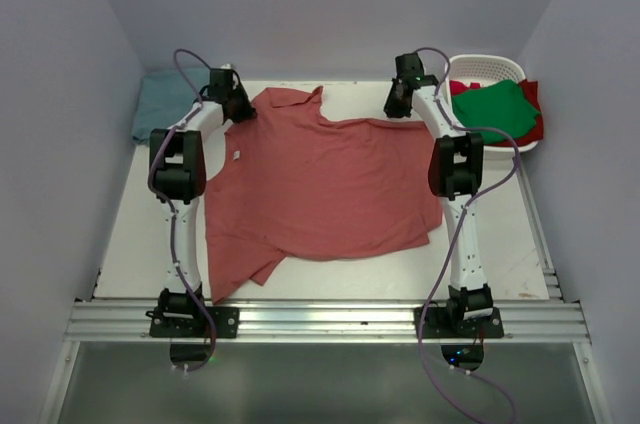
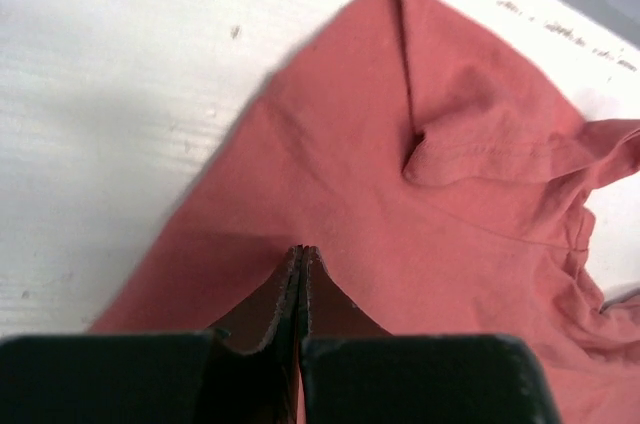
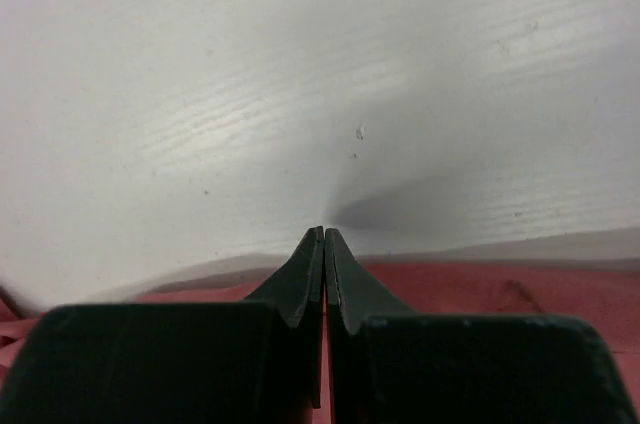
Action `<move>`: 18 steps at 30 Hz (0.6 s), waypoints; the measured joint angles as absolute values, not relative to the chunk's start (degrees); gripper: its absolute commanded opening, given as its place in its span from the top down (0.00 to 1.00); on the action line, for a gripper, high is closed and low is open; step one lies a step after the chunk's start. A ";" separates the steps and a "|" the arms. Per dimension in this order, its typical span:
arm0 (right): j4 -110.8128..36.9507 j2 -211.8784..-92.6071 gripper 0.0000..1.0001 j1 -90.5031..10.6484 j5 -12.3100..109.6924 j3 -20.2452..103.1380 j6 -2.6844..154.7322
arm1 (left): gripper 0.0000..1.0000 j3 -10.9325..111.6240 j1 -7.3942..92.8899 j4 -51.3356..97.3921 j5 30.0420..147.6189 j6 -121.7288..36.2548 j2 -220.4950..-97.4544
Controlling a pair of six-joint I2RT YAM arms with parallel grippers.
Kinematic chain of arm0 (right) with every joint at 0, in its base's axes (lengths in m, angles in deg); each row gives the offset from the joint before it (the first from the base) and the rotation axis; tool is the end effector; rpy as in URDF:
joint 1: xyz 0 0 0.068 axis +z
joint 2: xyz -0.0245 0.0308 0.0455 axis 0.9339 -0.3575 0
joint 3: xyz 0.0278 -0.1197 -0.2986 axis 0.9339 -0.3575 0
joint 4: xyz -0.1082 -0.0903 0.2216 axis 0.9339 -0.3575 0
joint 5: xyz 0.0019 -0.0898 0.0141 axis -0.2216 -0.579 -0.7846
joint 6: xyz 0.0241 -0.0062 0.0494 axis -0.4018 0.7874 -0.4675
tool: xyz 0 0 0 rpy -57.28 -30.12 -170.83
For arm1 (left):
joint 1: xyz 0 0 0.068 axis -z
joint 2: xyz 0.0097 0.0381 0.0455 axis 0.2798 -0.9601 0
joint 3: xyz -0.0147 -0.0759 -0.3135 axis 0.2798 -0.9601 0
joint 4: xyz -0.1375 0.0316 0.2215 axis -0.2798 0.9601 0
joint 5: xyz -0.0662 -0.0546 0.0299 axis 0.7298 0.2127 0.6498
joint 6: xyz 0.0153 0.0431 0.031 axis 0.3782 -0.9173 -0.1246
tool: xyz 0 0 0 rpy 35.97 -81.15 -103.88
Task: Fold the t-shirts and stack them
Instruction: Flatten out the tshirt
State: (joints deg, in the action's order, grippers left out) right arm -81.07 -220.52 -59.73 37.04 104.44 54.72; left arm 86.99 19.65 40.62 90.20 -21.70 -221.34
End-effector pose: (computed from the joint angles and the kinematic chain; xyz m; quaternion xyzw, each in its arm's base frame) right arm 0.6002 0.0959 0.1955 0.1661 0.9398 0.0635 0.2917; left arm 0.5760 -0.0405 0.1810 -0.2002 0.8973 -0.1929 0.3430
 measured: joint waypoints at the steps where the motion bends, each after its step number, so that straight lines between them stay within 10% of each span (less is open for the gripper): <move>1: -78.18 -220.52 0.99 -59.73 36.89 104.16 54.74 | 1.00 86.95 19.65 39.13 90.18 -21.67 -221.34; 18: -55.91 -183.34 1.00 -58.14 29.63 68.24 58.09 | 1.00 66.95 15.32 25.54 90.70 -21.06 -188.76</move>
